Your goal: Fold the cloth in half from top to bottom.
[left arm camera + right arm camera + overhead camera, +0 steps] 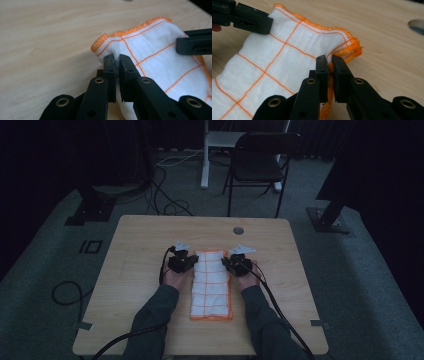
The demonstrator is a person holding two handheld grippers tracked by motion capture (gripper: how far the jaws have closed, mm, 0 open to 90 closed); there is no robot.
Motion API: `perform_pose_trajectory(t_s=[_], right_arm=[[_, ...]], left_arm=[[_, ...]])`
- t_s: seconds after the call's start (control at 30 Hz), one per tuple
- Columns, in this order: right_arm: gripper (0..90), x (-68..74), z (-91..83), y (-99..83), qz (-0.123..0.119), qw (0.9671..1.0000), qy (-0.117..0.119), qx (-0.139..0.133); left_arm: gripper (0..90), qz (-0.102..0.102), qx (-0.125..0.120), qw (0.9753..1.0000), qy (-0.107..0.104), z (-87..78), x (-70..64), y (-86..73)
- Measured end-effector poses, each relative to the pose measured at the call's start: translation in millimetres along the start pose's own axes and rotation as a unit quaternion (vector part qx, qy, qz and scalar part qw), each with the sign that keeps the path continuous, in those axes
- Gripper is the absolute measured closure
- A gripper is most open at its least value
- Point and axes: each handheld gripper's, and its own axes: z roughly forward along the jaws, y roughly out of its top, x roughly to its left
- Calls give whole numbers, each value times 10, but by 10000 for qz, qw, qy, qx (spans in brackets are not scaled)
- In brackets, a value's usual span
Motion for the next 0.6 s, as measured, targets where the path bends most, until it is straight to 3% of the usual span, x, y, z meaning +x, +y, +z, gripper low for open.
perform_pose_trajectory(t_s=[0.27,0.6], right_arm=[[843,50,-213,-27,-67,9996,231,-125],[841,201,-508,-219,-191,9982,534,-178]], left_arm=[[851,299,-132,9993,-184,-234,-154,-1],[846,526,-217,9976,-401,-559,-309,-234]])
